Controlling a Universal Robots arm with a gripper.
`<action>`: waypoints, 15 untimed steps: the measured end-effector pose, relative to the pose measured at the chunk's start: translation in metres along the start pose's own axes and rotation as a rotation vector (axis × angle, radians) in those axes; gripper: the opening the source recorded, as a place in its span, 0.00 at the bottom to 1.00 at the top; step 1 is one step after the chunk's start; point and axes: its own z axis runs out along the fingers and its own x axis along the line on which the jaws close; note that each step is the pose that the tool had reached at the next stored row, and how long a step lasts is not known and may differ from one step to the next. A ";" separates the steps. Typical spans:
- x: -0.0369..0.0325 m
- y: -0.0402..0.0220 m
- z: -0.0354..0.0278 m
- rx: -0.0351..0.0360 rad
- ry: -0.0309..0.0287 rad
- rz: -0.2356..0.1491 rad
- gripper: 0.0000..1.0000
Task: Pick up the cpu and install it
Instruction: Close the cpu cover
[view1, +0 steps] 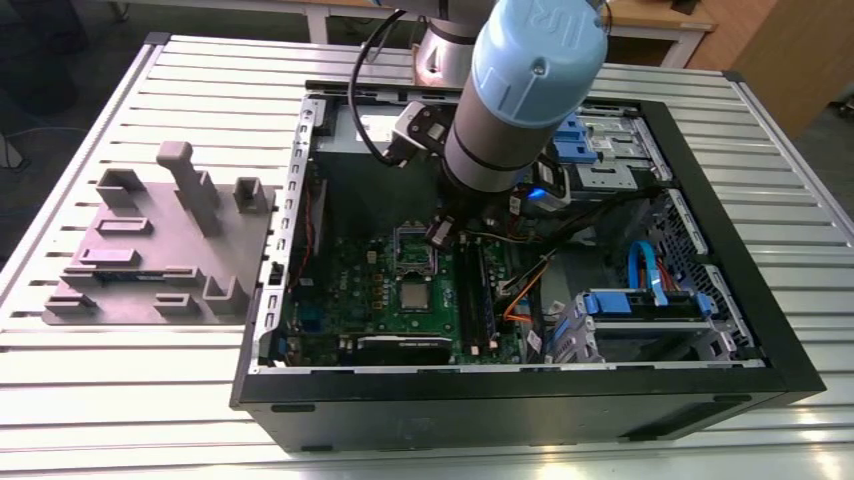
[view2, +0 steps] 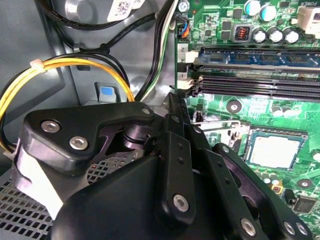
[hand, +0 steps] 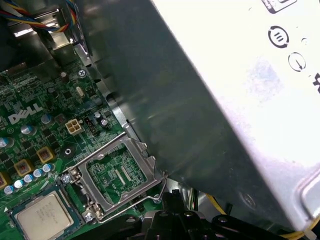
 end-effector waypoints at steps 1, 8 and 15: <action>0.0000 0.0000 0.0000 -0.0002 -0.0003 0.000 0.11; -0.0012 0.0008 0.0003 -0.0005 -0.0007 0.000 0.11; -0.0043 0.0030 0.0021 -0.0005 -0.0007 0.000 0.11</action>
